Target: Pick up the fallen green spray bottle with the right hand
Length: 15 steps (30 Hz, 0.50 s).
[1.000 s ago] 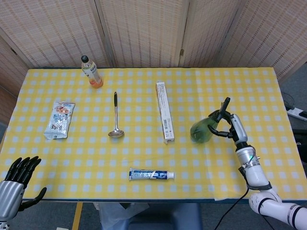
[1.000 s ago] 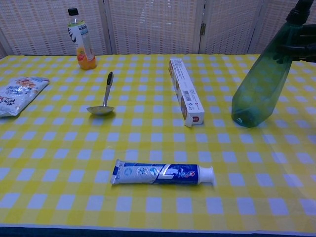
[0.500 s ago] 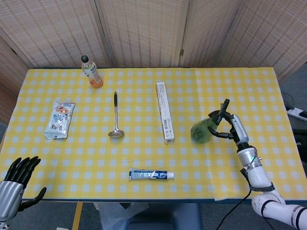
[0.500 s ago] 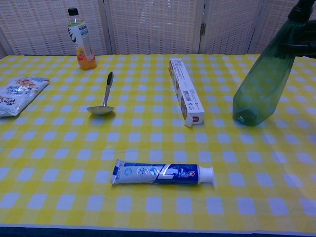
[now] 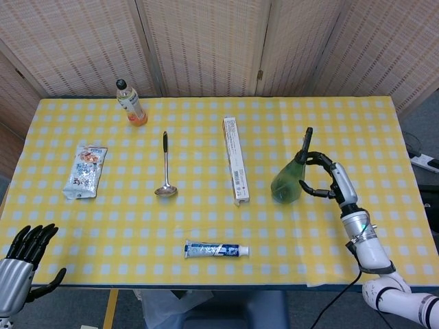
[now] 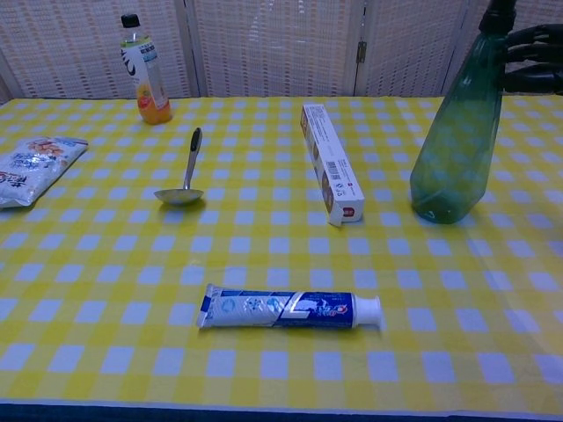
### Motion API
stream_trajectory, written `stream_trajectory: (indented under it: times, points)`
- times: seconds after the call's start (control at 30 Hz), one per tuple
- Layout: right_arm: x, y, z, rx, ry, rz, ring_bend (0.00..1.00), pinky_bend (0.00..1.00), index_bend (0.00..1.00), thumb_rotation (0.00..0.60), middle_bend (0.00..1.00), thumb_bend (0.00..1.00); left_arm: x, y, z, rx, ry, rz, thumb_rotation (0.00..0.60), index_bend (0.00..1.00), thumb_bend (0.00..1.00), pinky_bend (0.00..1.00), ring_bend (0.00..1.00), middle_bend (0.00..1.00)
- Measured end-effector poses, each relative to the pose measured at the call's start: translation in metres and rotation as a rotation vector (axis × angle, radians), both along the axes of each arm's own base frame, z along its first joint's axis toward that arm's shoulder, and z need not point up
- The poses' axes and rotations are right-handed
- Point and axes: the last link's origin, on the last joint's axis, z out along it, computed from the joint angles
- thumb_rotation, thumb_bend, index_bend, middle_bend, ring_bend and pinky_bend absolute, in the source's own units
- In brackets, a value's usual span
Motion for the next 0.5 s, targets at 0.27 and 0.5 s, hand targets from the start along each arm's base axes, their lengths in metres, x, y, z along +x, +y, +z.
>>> stream_trajectory:
  times: [0.27,0.5]
  points:
    - [-0.003,0.004,0.007,-0.013,0.006,0.003,0.25,0.11,0.27,0.600,0.25,0.33,0.000,0.000,0.000,0.001,0.000,-0.001,0.500,0.00,0.39,0.00,0.11,0.13]
    - [-0.017,0.023,0.016,-0.011,0.026,-0.011,0.25,0.09,0.27,0.600,0.24,0.33,0.001,-0.001,0.001,0.003,0.000,-0.003,0.503,0.00,0.39,0.00,0.11,0.13]
